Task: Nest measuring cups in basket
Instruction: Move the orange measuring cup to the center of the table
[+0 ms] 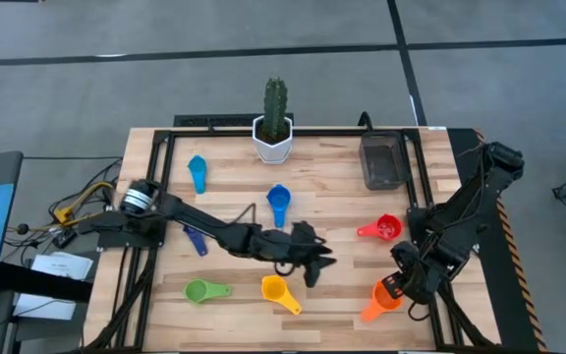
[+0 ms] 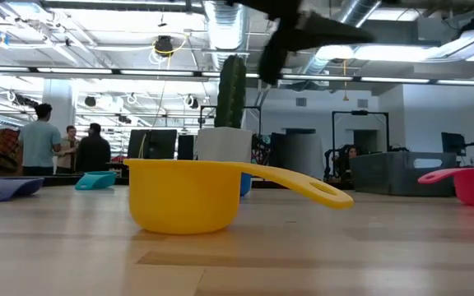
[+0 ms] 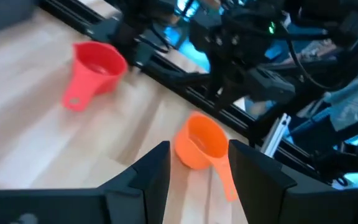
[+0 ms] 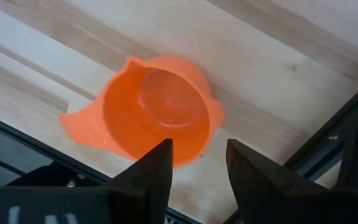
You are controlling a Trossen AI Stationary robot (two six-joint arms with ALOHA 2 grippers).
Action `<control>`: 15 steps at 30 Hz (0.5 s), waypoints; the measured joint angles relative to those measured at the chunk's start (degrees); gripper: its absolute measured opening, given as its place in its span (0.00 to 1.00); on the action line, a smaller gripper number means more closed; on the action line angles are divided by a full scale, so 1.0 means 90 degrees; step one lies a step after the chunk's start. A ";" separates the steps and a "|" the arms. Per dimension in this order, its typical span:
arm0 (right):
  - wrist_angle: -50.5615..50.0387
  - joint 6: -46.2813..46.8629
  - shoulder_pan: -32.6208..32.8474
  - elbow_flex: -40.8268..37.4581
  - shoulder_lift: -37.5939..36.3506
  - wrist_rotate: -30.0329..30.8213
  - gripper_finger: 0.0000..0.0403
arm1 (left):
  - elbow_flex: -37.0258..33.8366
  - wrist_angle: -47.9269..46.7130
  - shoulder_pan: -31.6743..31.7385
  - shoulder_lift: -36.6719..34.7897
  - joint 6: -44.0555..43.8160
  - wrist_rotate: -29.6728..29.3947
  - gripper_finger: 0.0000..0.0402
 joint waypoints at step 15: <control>-0.0011 0.0530 0.0303 0.0000 0.0000 -0.0122 0.48 | 0.2785 -0.0008 0.0012 0.2488 0.0415 0.1065 0.38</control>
